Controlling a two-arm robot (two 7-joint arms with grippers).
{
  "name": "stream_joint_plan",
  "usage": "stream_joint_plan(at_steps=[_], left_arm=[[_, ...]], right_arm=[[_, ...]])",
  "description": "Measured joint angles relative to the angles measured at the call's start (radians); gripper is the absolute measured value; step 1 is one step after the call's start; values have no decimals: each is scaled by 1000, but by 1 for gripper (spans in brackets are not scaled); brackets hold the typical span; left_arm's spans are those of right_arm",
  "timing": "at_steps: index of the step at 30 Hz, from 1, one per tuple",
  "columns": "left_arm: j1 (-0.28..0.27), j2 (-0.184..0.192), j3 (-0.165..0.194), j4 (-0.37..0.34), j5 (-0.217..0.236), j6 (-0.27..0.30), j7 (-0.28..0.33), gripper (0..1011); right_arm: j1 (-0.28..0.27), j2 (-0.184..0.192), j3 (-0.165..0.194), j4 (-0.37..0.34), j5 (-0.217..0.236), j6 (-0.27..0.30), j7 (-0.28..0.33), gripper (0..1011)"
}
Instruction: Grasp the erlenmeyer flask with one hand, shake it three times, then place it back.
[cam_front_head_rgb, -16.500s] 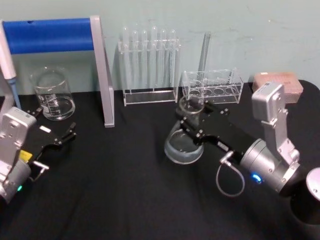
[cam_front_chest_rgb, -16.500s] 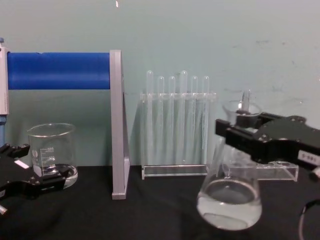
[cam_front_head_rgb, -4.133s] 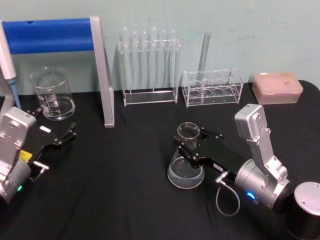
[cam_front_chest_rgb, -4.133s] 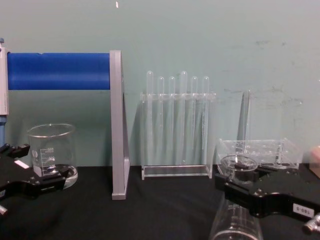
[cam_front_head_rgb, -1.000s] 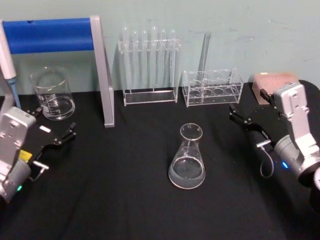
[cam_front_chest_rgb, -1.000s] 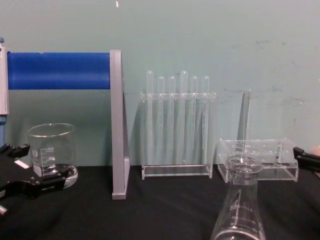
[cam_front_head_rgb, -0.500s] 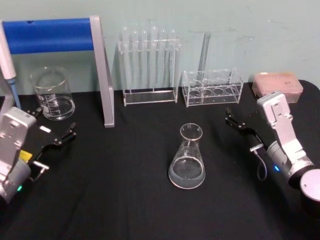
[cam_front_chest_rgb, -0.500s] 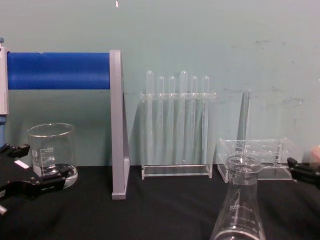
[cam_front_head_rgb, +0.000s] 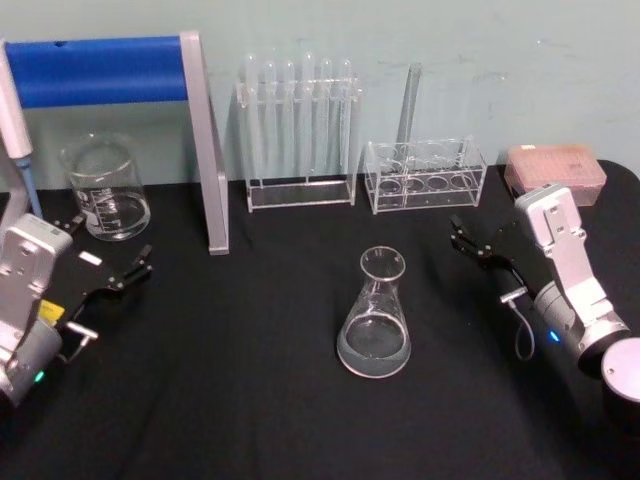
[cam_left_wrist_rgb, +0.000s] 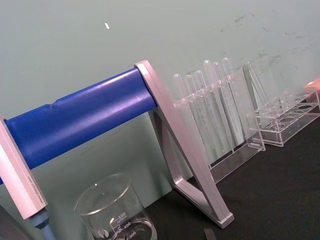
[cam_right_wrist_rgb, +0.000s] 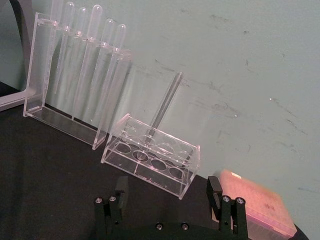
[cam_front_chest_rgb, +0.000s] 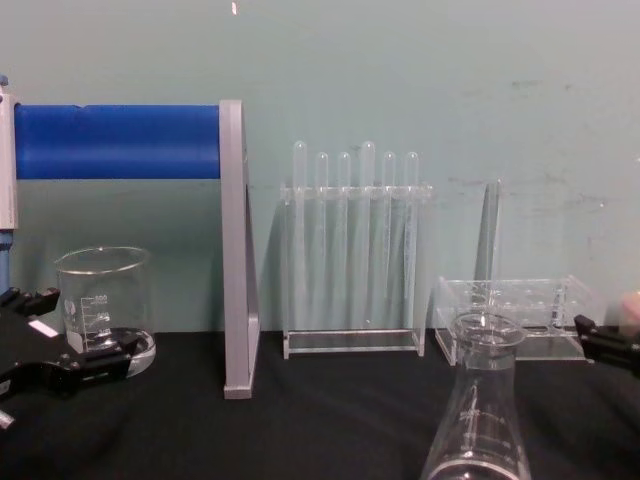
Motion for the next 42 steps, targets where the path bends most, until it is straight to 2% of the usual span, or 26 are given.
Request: stream_joint_plan(at_steps=[42], left_arm=[[0,0,0,0,0,0,0,1001]], right_arm=[[-1,2,0,-3,5,2,1,1002]])
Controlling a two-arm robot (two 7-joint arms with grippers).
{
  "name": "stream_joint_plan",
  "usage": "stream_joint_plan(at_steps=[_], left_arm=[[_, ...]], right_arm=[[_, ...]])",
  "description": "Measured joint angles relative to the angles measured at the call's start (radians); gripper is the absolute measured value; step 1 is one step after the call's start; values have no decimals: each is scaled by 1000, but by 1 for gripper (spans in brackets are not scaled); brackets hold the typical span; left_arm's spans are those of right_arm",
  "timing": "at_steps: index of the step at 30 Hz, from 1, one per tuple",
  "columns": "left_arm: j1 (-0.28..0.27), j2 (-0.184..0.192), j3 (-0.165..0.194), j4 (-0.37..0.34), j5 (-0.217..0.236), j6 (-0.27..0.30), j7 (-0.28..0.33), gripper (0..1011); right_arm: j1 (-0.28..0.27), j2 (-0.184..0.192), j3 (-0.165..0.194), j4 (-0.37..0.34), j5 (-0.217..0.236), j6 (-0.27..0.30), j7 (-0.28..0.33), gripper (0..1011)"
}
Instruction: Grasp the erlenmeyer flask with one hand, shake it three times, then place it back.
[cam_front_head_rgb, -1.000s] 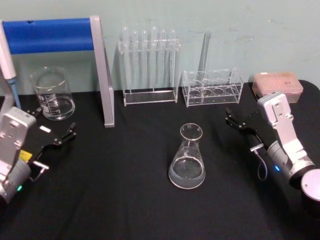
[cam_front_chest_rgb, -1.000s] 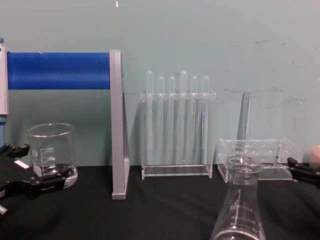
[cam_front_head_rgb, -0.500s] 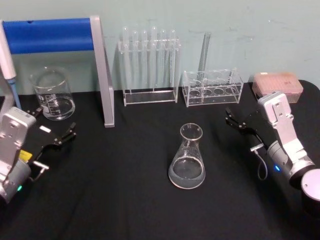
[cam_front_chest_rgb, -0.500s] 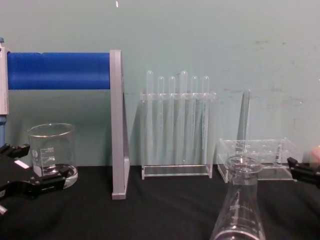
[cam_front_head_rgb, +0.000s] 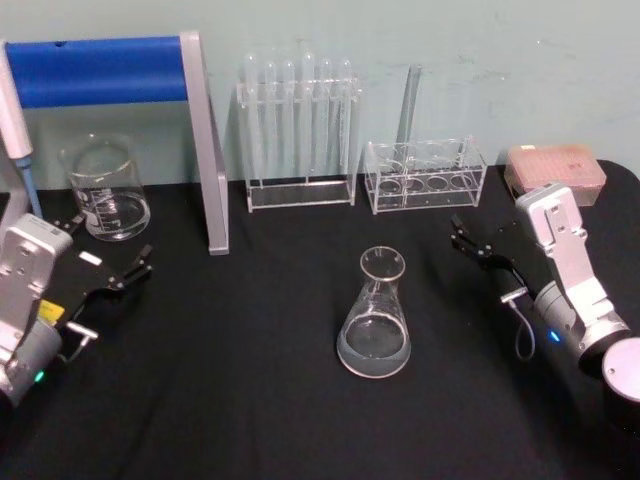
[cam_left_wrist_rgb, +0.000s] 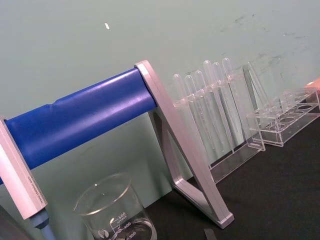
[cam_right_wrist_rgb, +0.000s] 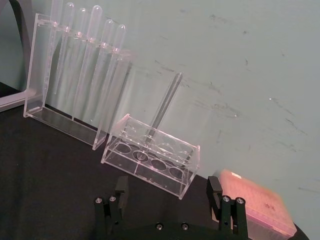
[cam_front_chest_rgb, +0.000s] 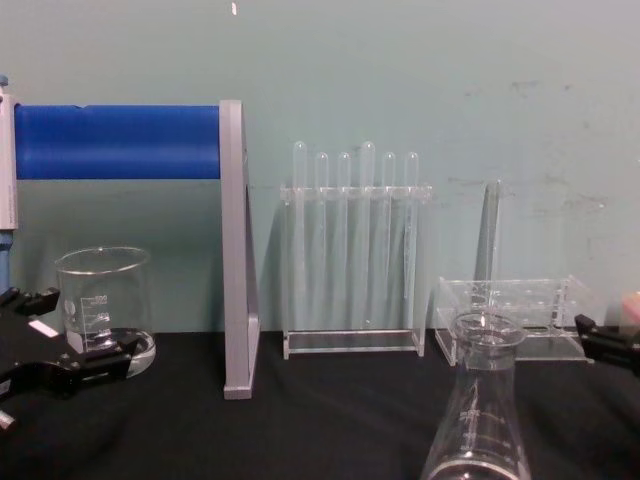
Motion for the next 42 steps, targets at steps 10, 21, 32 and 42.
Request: stream_joint_plan(at_steps=[10,21,32,42], left_arm=[[0,0,0,0,0,0,0,1001],[0,0,0,0,0,0,0,1001],[0,0,0,0,0,0,0,1001],[0,0,0,0,0,0,0,1001]], right_arm=[[0,0,0,0,0,0,0,1003],[0,0,0,0,0,0,0,1003],[0,0,0,0,0,0,0,1003],[0,0,0,0,0,0,0,1003]])
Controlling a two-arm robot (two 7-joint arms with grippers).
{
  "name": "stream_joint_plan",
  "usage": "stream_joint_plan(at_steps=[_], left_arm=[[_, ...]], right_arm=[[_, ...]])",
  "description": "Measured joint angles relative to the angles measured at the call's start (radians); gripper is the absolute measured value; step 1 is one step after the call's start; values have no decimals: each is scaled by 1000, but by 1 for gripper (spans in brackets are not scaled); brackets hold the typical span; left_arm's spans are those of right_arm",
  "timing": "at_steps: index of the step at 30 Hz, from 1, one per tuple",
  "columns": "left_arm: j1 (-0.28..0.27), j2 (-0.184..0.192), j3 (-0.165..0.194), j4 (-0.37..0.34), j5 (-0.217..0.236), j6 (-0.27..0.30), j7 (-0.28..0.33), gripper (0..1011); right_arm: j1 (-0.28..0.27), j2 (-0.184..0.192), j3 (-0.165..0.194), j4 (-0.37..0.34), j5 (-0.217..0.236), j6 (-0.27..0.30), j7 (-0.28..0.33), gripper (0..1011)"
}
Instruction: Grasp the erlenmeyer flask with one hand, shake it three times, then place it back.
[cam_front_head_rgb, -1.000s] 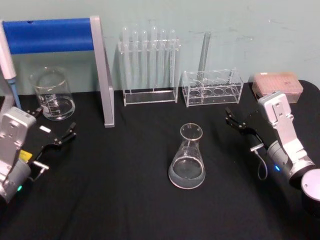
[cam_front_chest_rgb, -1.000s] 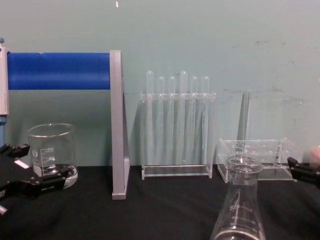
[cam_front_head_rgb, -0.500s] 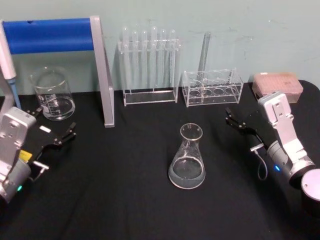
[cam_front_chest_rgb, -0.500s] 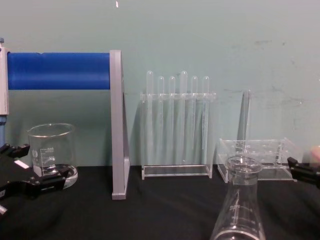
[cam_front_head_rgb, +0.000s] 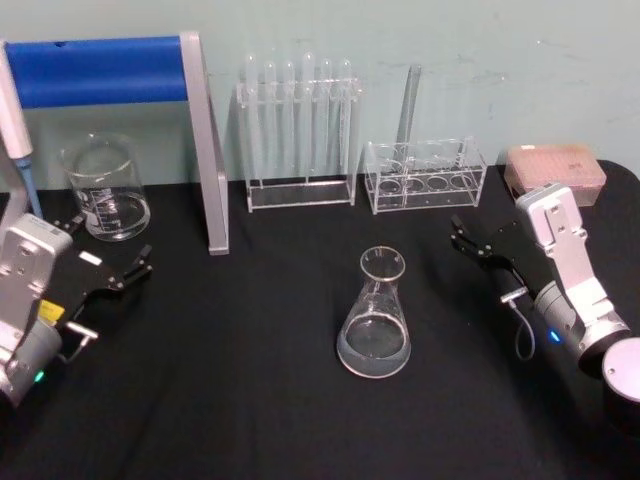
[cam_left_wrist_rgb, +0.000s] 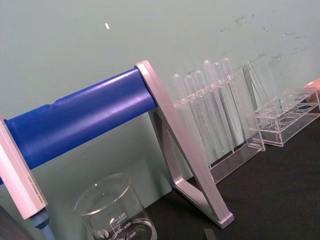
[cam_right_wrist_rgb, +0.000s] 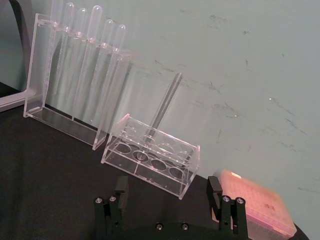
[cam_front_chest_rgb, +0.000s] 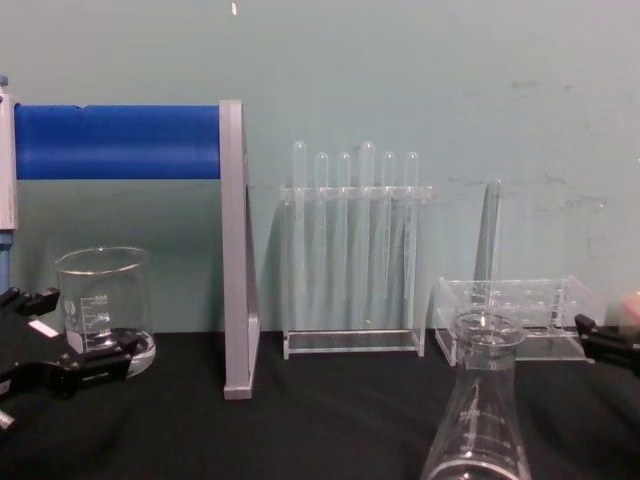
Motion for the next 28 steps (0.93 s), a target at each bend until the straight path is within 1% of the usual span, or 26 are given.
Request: stream_joint_plan(at_steps=[28], left_arm=[[0,0,0,0,0,0,0,1001]], right_arm=[[0,0,0,0,0,0,0,1003]])
